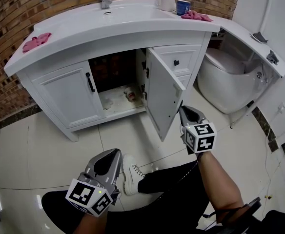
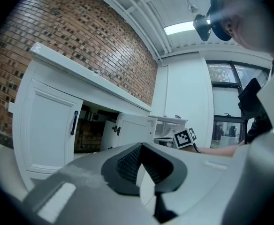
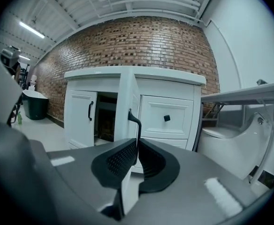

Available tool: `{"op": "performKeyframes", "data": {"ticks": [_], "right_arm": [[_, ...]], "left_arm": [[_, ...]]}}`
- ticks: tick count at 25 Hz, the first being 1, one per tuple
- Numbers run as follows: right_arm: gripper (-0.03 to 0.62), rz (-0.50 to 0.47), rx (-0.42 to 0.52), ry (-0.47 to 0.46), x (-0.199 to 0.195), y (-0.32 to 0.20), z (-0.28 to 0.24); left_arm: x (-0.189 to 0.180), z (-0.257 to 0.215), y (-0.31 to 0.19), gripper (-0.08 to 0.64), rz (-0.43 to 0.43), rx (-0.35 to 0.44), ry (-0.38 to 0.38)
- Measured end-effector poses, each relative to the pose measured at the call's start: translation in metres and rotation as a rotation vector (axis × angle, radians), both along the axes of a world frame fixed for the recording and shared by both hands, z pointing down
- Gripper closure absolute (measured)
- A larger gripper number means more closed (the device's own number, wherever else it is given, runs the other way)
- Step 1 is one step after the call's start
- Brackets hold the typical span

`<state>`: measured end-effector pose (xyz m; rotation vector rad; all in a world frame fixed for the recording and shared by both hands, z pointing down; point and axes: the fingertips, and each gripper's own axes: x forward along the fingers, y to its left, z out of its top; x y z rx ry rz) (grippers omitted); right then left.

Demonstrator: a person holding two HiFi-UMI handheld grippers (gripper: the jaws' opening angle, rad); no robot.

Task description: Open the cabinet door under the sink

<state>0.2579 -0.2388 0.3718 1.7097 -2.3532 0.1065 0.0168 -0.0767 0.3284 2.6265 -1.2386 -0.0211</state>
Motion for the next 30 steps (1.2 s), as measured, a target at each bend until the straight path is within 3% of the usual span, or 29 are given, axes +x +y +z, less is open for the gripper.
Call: {"op": "performKeyframes", "data": {"ticks": [7,13,23,30], "right_arm": [[0.569,0.026,-0.021,-0.065,0.008,0.024,-0.004],[0.583,-0.006,-0.006,-0.151,-0.004,0.060,-0.021],[0.584,-0.238,0.025,-0.227,-0.082,0.162,-0.054],[0.584,-0.295,-0.003,-0.238,-0.109,0.210,-0.052]], "left_arm": [[-0.017,-0.008,0.006,0.555,-0.033,0.020,0.013],[-0.034,-0.014,0.013,0.555,-0.069,0.028,0.022],[-0.048,-0.013,0.049,0.555,-0.081,0.042,-0.006],[-0.058,-0.008,0.079,0.555,-0.078,0.040,0.015]]}}
